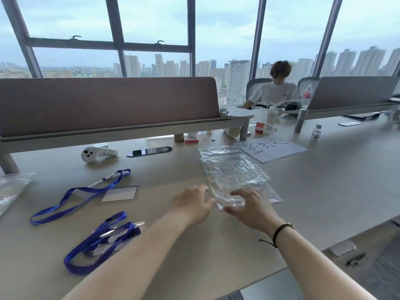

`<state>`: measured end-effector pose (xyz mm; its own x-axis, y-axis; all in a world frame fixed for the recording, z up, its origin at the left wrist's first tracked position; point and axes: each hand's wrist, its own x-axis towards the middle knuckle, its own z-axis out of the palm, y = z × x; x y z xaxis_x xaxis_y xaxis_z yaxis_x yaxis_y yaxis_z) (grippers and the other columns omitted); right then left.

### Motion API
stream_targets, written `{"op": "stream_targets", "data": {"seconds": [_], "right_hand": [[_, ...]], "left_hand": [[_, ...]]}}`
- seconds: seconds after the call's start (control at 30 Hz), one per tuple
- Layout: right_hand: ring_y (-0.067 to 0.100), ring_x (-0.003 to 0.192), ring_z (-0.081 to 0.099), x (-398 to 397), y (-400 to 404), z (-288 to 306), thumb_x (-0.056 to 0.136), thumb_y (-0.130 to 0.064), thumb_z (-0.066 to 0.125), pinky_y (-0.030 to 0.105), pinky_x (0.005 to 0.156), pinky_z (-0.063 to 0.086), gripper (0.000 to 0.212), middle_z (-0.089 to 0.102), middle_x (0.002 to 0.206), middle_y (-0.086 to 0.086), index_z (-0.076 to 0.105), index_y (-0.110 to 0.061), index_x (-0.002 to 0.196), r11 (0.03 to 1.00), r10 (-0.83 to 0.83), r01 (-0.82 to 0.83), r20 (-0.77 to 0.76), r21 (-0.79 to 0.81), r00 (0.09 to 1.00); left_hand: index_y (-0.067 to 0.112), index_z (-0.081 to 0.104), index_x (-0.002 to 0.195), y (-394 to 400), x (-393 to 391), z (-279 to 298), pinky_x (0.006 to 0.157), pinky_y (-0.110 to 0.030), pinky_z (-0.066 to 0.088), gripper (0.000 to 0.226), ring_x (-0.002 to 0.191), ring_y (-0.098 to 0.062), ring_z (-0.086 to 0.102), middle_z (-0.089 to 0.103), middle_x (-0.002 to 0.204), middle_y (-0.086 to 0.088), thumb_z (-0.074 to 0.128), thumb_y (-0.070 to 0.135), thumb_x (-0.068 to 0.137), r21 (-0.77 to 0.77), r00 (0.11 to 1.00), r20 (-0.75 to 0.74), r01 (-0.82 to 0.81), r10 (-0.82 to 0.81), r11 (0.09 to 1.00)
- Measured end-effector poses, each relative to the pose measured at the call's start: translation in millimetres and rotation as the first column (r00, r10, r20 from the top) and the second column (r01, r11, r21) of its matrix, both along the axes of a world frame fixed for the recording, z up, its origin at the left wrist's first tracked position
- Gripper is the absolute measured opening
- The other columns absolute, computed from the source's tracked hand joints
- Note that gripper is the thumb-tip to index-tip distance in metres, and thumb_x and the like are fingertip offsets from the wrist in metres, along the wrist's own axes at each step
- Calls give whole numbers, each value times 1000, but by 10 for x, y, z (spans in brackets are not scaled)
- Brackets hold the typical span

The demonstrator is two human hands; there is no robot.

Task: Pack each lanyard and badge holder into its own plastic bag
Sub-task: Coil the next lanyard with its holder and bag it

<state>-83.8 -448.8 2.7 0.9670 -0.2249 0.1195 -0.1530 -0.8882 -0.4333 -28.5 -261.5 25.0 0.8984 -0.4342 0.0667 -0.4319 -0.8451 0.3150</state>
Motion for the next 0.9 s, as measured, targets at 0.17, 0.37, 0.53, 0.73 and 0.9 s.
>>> {"op": "stream_targets", "data": {"seconds": [0.17,0.37,0.53,0.73,0.9], "right_hand": [[13,126,45,96,58,-163,82,-57,59,39,108,34,26,62,121,-21,72,-42,100,1000,6,-5,79,-8,997],[19,109,57,152,193,-168,94,-31,53,33,92,40,14,66,106,-8,67,-29,95,1000,-18,18,174,5,985],[11,92,63,137,467,-27,97,-26,56,25,72,40,11,67,88,-12,59,-27,86,912,-85,-56,321,406,943],[7,78,62,55,805,64,95,-27,59,32,73,49,15,67,77,-10,57,-28,81,848,53,-245,385,470,921],[14,89,63,-156,1056,126,96,-27,58,35,86,48,11,71,92,-10,56,-24,86,739,388,-490,301,463,871]], "left_hand": [[24,62,121,-239,64,-173,99,-36,47,39,122,-24,55,63,128,-2,53,48,92,-64,999,-26,25,-27,998],[25,59,129,-207,145,-258,92,-24,46,43,114,-16,63,72,117,5,62,40,90,-346,995,-94,-46,14,937],[22,53,122,-193,221,-125,84,-38,60,40,81,-22,75,71,106,0,66,40,90,-650,931,-358,-302,69,698],[6,64,107,5,263,-36,69,-35,60,25,77,-30,66,66,91,-17,67,27,93,-681,676,-719,-636,-163,364],[1,68,87,509,445,9,51,-26,49,9,60,-19,61,68,78,-12,60,0,91,-628,598,-778,-729,-192,273]]}}
